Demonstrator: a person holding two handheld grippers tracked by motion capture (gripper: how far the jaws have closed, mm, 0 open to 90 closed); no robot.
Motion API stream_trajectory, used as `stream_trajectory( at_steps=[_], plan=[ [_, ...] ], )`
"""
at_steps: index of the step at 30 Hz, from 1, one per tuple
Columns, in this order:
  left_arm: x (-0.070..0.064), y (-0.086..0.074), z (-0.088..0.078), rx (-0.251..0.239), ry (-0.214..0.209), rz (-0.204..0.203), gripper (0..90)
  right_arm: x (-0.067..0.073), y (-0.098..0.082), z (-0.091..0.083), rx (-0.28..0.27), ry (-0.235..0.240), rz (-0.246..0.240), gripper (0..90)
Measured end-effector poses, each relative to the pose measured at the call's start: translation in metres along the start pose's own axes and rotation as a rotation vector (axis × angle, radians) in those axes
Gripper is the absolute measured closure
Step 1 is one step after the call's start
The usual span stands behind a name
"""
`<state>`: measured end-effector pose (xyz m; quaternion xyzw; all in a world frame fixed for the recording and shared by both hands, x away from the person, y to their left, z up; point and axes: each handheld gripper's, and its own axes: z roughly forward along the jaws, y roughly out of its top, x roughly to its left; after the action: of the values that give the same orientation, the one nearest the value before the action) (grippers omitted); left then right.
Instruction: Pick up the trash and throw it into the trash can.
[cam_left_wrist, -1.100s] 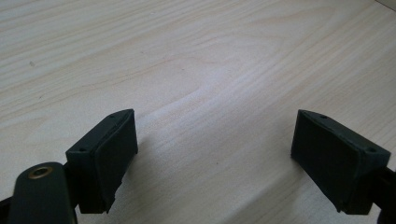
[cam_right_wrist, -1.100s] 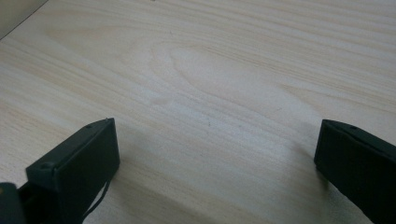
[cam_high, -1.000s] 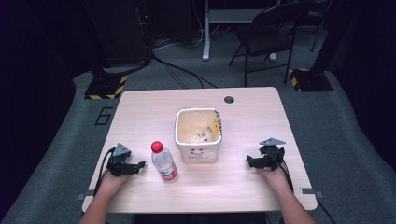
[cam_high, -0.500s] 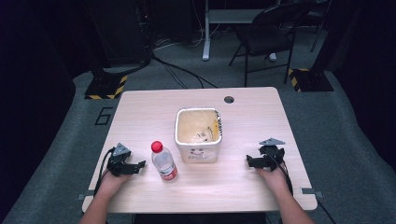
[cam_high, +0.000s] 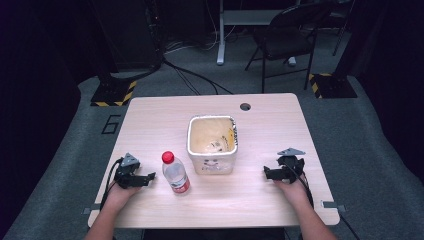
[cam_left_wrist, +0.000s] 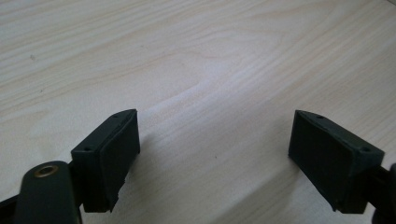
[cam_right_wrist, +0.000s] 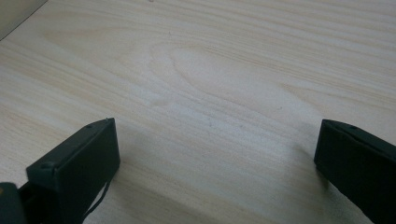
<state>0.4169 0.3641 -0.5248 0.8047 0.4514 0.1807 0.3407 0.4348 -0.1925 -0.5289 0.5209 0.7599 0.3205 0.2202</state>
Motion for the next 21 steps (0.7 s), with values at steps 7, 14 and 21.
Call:
stream_trajectory(
  at_steps=[7,14,21],
  plan=[
    [-0.001,0.007,-0.01,-0.001,-0.03,-0.024,24.0,0.0,0.0,0.0,0.0,0.002,-0.002,0.0],
    [-0.002,0.019,-0.023,-0.013,-0.007,-0.01,23.6,0.0,0.0,0.0,-0.002,0.005,-0.003,0.0],
    [0.0,0.029,-0.034,-0.018,0.002,-0.006,23.7,0.0,0.0,0.0,-0.001,0.008,-0.003,0.0]
  ],
)
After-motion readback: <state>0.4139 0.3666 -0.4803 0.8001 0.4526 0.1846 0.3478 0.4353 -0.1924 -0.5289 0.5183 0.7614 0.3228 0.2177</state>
